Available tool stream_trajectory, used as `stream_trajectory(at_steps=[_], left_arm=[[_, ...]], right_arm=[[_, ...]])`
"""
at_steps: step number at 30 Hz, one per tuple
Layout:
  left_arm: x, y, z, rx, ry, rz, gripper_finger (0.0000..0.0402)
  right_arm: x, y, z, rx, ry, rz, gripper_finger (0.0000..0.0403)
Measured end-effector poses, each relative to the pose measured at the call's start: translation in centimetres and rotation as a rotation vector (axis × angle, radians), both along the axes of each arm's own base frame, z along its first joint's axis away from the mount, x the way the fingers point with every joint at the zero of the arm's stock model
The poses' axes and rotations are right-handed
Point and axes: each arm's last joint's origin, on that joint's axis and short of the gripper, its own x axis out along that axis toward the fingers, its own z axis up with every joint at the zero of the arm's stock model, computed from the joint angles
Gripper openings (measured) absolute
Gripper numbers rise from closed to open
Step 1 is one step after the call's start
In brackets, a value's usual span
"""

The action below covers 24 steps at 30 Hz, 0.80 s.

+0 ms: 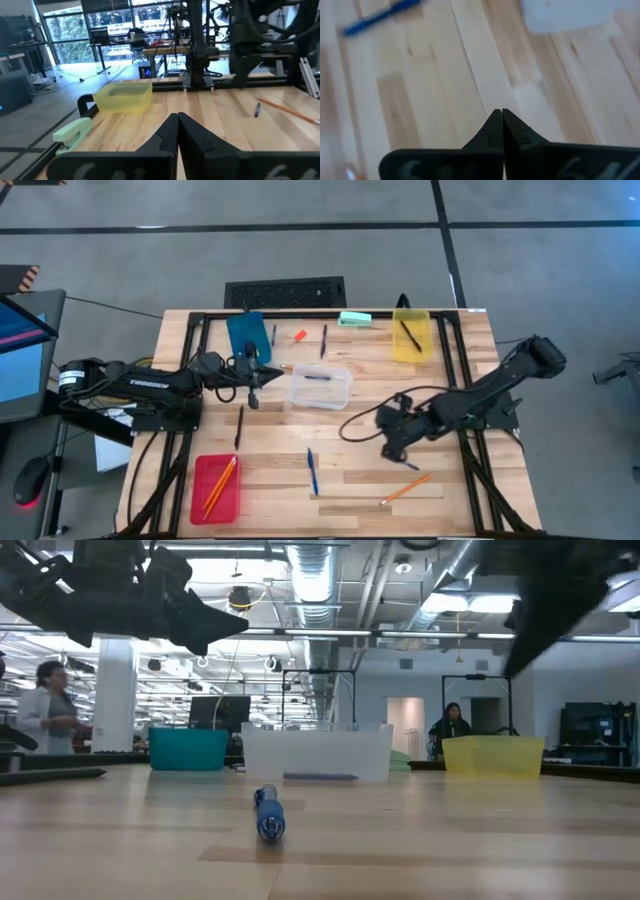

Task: Sort crayons/erasers/pens/pencils in bins
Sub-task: Put the blue pen into the yellow bin

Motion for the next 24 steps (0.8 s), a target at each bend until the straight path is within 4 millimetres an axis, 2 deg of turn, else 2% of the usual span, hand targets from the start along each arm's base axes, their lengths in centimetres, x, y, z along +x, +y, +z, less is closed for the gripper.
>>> stream_trajectory(at_steps=[8,13,17,24], left_arm=[[0.0,0.0,0.1,0.017,-0.011,0.009,0.0],[0.0,0.3,0.1,0.05,-0.005,0.09,0.0],[-0.1,0.2,0.2,0.083,0.003,0.074,0.0],[-0.1,0.2,0.2,0.103,0.008,0.086,0.0]], right_arm=[[7.2,1.9,0.8,0.137,-0.012,-0.123,0.0005],[11.4,3.6,0.8,0.176,-0.035,-0.137,0.0005],[13.8,4.6,0.5,0.203,-0.034,-0.136,0.0005],[16.1,4.9,0.3,0.296,-0.027,-0.272,0.0005]])
